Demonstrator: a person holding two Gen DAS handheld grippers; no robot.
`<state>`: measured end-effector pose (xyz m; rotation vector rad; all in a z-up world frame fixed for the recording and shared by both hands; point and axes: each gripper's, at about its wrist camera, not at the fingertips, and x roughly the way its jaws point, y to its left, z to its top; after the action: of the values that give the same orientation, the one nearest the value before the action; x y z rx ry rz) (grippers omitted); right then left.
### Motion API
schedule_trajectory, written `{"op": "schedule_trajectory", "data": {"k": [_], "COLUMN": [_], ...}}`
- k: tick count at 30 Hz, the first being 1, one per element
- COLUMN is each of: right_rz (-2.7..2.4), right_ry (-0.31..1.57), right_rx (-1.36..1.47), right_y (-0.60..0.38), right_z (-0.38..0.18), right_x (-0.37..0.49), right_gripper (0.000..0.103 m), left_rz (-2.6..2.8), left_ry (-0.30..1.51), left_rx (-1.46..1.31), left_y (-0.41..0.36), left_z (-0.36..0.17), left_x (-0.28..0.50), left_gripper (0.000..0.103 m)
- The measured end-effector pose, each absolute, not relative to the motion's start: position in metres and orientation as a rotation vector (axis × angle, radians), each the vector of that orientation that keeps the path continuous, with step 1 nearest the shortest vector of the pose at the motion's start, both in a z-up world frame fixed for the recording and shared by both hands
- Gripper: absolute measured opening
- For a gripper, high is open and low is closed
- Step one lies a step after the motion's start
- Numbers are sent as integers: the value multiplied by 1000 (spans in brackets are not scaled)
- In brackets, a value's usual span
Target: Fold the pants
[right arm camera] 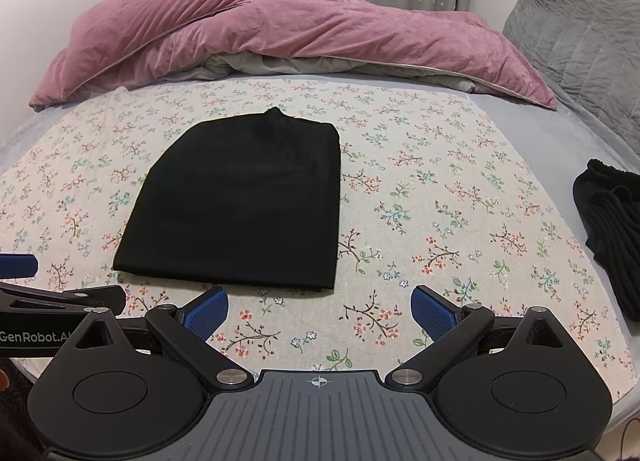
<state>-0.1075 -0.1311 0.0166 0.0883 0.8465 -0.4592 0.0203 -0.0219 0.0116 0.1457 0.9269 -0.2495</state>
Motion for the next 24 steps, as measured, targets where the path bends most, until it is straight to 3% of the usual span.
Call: {"op": "schedule_trajectory", "data": {"k": [24], "right_rz": [-458], "right_ry": [858], "right_rx": [94], "right_y": [-129], "right_z": [12], "right_x": [-107], "right_gripper": [100], "left_rz": [-245], "left_ry": [936], "left_rx": [132], "left_y": [-19], "left_z": [11], "left_x": [20], "left_gripper": [103]}}
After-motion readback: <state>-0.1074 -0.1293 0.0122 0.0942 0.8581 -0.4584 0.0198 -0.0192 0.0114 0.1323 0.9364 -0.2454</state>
